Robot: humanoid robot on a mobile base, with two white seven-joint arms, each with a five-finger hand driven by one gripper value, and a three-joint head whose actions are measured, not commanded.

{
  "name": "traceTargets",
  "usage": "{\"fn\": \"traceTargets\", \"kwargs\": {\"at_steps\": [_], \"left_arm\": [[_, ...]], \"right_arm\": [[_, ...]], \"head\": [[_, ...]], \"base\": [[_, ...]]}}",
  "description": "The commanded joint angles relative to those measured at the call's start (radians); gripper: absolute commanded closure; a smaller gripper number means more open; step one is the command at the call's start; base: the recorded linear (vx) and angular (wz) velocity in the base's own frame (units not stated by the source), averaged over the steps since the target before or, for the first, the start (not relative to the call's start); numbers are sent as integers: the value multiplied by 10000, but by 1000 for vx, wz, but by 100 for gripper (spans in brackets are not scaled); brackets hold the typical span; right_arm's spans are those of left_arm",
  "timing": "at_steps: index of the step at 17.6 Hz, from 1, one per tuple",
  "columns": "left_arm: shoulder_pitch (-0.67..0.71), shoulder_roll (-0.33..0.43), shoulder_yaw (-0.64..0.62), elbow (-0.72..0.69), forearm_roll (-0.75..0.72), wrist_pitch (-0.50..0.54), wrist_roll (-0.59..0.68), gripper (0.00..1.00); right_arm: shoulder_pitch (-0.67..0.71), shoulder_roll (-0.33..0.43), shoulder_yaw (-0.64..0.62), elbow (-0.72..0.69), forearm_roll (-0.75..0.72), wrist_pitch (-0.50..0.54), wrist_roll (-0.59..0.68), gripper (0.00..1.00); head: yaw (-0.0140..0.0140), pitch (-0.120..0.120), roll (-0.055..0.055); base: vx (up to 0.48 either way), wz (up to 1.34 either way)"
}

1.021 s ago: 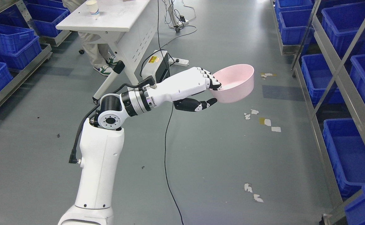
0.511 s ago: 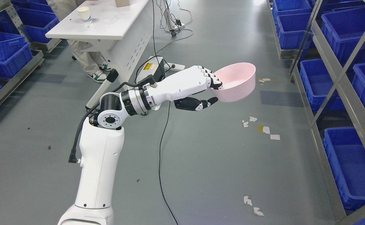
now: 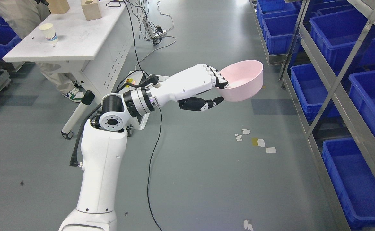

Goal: Stack pink IKEA bowl on shelf middle layer
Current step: 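Hold the pink bowl in the left hand while the robot drives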

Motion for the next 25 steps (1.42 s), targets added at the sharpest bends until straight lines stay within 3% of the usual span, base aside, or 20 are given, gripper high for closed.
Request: {"fn": "traceTargets", "kwargs": {"at_steps": [1,25], "left_arm": [[-91,175,37,-41,-6,3,-16,98],[-536,175,-70,-56,-159,3,-32,98]], "right_arm": [[230,-175,0,-175,0,5,6,0],[230,-175,0,-175,0,5,6,0]], "head": [[0,0,0],[0,1,0]], "base": [[236,-66],[243,22]]}}
